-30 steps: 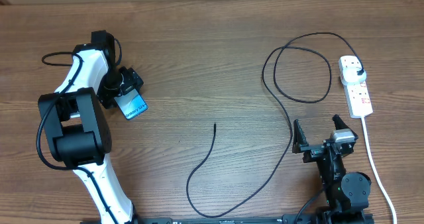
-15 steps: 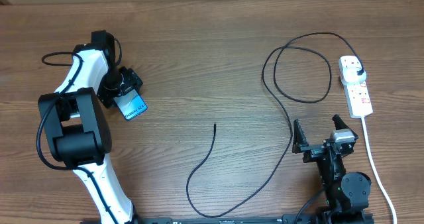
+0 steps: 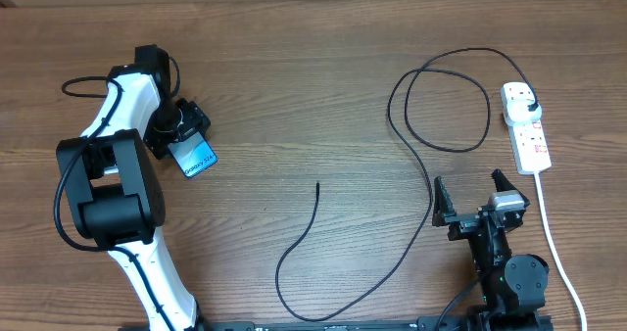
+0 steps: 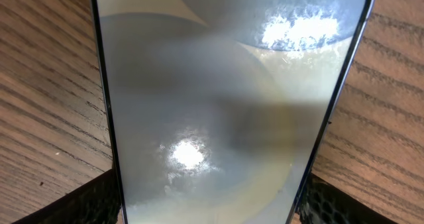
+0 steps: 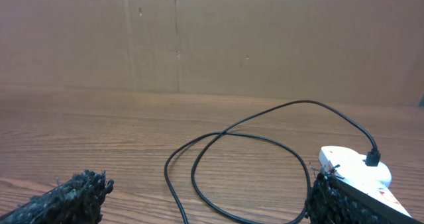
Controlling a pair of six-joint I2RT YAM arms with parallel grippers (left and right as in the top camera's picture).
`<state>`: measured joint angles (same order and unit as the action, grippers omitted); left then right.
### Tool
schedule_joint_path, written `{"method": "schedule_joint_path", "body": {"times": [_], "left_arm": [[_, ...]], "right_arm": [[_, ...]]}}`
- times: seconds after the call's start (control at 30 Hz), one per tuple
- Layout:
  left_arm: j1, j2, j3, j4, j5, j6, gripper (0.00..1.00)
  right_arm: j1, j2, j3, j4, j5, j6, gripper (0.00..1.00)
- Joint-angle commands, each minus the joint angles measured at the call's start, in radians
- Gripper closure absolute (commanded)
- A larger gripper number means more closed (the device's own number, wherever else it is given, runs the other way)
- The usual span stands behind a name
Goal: Plug charger to phone and switch on socket
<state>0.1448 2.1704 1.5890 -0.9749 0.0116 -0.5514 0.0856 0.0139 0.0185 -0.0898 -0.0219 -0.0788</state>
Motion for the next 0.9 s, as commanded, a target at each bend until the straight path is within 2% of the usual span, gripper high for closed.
{"method": "schedule_joint_path", "body": {"times": [0.0, 0.37, 0.57, 0.8, 0.87], "left_arm": [[0.005, 0.018, -0.017, 0.004, 0.004, -0.013, 0.17], [0.005, 0.018, -0.017, 0.004, 0.004, -0.013, 0.30], [0.005, 0.018, -0.017, 0.004, 0.004, -0.013, 0.32], [0.005, 0.018, -0.017, 0.010, 0.004, -0.013, 0.43], [0.005, 0.018, -0.017, 0.012, 0.004, -0.013, 0.50]], "right_arm": [[0.004, -0.011, -0.011, 0.006, 0.003, -0.001, 0.00], [0.004, -0.011, -0.011, 0.005, 0.003, -0.001, 0.00], [0.004, -0.011, -0.011, 0.005, 0.003, -0.001, 0.00], [0.004, -0.011, -0.011, 0.005, 0.003, -0.001, 0.00], [0.004, -0.011, -0.011, 0.005, 0.003, -0.001, 0.00]]}}
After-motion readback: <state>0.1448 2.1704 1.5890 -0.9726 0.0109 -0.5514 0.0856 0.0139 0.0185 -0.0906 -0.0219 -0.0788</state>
